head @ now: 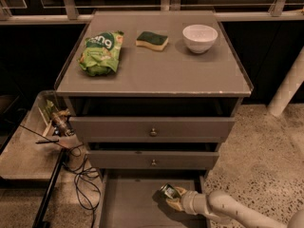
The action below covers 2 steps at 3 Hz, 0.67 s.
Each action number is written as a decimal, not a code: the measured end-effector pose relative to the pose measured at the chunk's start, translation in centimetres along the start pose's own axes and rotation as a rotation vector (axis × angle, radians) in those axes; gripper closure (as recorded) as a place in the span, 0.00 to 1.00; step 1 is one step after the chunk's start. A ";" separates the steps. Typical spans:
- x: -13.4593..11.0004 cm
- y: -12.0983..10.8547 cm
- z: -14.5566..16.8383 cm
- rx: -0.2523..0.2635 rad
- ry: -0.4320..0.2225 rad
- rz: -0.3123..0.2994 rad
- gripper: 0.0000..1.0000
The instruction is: Place green can into bottom drawer
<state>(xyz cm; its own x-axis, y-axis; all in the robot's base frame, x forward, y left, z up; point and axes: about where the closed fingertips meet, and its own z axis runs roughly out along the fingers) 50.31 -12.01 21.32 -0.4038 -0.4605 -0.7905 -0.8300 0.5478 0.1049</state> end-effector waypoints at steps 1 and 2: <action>0.6 -0.1 1.6 -0.039 0.020 0.001 1.00; 1.3 0.3 3.0 -0.084 0.051 0.007 1.00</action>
Offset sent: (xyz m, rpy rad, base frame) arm 0.0044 0.0235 -0.0443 -0.0190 0.1214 0.1079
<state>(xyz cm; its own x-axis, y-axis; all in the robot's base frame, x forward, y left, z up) 50.70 -10.34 18.47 -0.4272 -0.4933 -0.7577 -0.8554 0.4920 0.1619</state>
